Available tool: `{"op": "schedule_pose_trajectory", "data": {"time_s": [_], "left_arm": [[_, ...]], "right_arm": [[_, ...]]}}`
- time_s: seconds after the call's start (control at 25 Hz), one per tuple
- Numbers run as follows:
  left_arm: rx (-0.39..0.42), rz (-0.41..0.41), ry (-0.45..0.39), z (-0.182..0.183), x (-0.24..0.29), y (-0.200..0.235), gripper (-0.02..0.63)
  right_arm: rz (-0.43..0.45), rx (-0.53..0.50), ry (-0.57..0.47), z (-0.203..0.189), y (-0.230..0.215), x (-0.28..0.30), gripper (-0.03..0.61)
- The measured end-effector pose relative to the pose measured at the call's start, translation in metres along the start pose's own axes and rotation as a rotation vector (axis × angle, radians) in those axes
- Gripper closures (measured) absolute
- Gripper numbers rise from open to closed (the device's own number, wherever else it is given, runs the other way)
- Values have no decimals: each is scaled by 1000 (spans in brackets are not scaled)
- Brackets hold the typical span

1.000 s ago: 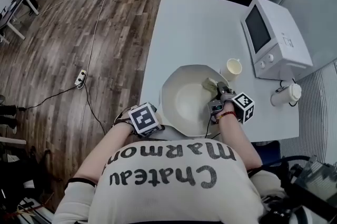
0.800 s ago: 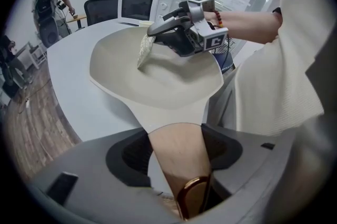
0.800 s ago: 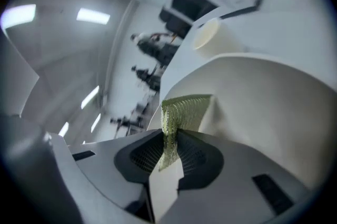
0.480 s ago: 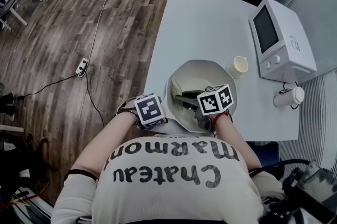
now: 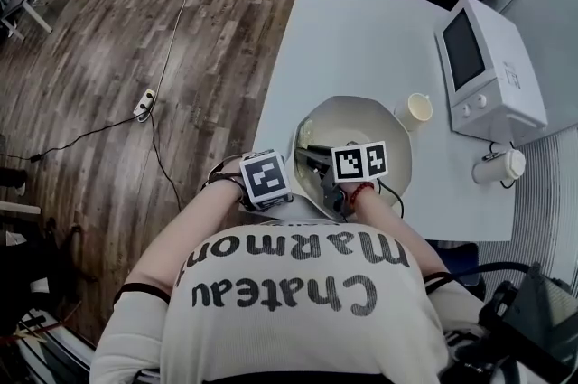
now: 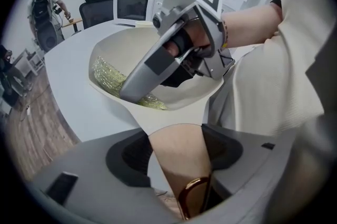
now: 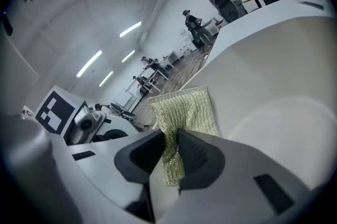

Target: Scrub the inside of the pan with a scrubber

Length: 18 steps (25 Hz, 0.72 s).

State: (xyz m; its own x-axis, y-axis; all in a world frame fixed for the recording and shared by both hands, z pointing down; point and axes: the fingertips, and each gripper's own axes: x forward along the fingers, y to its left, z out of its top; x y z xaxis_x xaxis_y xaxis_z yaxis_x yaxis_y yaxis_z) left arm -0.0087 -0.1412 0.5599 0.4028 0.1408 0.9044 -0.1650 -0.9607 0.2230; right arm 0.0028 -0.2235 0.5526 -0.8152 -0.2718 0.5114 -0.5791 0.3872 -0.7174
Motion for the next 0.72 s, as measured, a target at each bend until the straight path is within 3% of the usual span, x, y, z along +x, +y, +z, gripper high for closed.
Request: {"op": "schedule_pose_trajectory", "data": {"time_s": [0.4,0.72], "left_arm": [[4,14,6,1,0,0,336],[8,14,19,-2,1,-5,334]], "right_arm": [[-369,-202,83,2,-59,3,503],[-494,-301,145,6,-82,-9,500]]}}
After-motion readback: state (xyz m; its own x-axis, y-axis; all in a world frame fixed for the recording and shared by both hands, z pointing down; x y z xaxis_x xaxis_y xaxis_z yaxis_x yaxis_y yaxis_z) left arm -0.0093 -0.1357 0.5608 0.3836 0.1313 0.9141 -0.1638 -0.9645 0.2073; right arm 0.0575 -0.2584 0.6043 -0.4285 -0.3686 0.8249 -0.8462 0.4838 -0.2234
